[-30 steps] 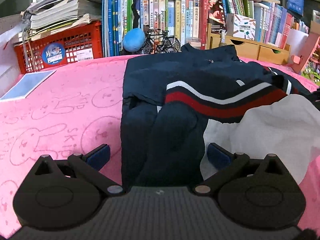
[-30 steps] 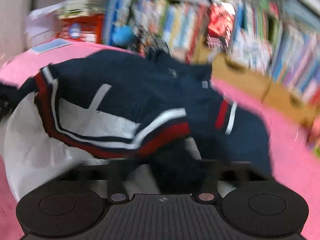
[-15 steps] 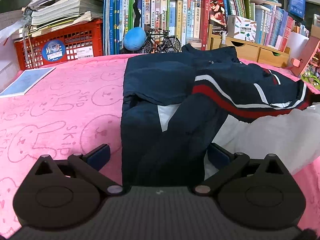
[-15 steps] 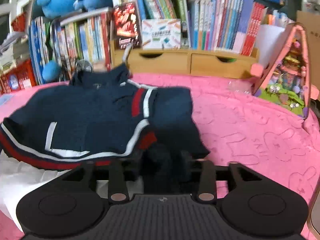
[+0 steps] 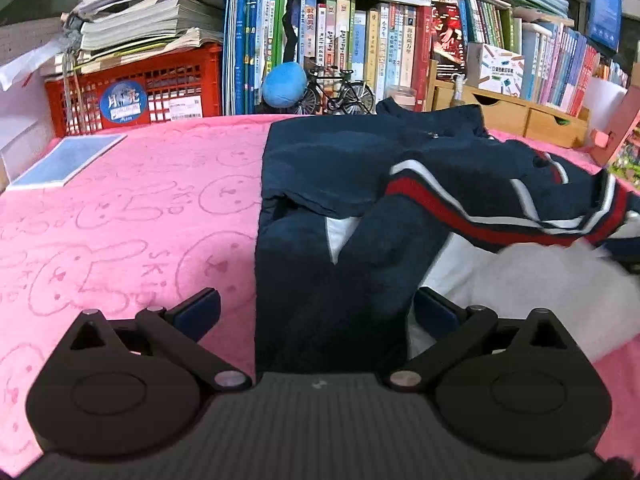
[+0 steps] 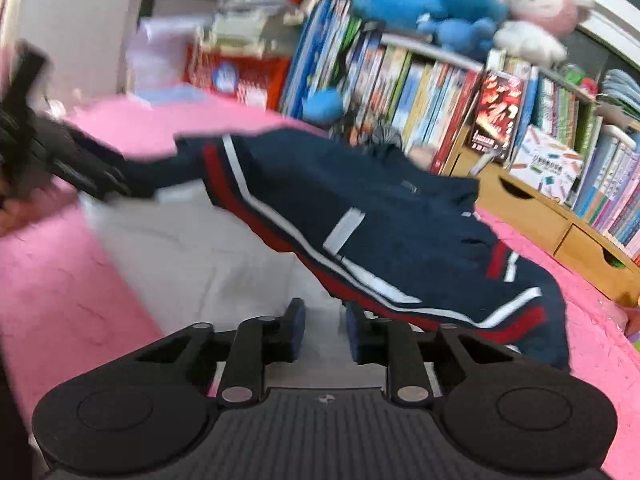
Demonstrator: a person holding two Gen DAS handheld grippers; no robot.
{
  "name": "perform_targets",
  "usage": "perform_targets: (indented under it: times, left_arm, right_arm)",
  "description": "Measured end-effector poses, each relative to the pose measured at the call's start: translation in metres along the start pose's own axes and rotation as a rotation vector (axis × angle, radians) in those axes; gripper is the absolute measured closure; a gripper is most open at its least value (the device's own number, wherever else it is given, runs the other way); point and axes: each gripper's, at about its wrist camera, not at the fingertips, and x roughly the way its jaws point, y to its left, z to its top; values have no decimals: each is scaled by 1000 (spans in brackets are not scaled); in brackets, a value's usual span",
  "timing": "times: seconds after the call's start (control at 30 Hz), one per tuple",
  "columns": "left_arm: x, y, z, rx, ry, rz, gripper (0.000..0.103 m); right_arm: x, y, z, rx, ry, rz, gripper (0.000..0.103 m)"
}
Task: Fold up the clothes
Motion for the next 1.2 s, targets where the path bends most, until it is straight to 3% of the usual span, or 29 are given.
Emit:
perform_targets:
  times: [0.07, 0.13, 0.2, 0.33, 0.37, 0.43, 0.47, 0.5, 0.63, 0.67, 0.73, 0.8, 0.87, 1.07, 1.2]
  left_arm:
    - [-20, -9, 5, 61, -43, -80, 0]
    - [-39, -26, 11, 157, -114, -115, 0]
    - [-42, -45, 18, 237, -156, -113, 0]
    - [-22, -76, 16, 343, -131, -74, 0]
    - [-16, -80, 14, 363, -120, -63, 0]
    - [-7, -80, 5, 382, -97, -47, 0]
    - [-3, -78, 1, 377, -81, -45, 0]
    - [1, -76, -3, 370, -66, -43, 0]
    - [9, -60, -12, 286, -44, -65, 0]
    - [9, -58, -12, 267, -41, -69, 0]
    - [7, -55, -13, 246, -45, -61, 0]
    - [6, -52, -15, 228, -55, -64, 0]
    - [3, -50, -15, 211, -69, -65, 0]
    - [-2, -39, -14, 139, -109, -75, 0]
    - [-1, -29, -11, 67, -110, -68, 0]
  right_arm:
    - [17, -3, 5, 65, 13, -16, 81]
    - [30, -10, 10, 118, 16, -45, 81]
    - [50, -13, 13, 112, 29, -101, 80]
    - [57, -20, 14, 157, 33, -89, 79]
    - [51, -24, 13, 172, 27, -67, 74]
    - [32, -35, 6, 208, -5, 1, 47]
    - [24, -39, 4, 214, -15, 28, 28]
    - [18, -41, 2, 208, -19, 47, 18]
    - [12, -34, 4, 118, 5, 57, 13]
    - [17, -30, 3, 105, 26, 48, 15]
    - [26, -25, 3, 110, 55, 46, 32]
    - [24, -25, 5, 170, 50, 63, 66]
    - [20, -20, 10, 155, 28, 39, 85]
    - [7, -5, 32, 63, -110, -86, 88]
    - [27, 6, 37, -22, -109, -138, 87]
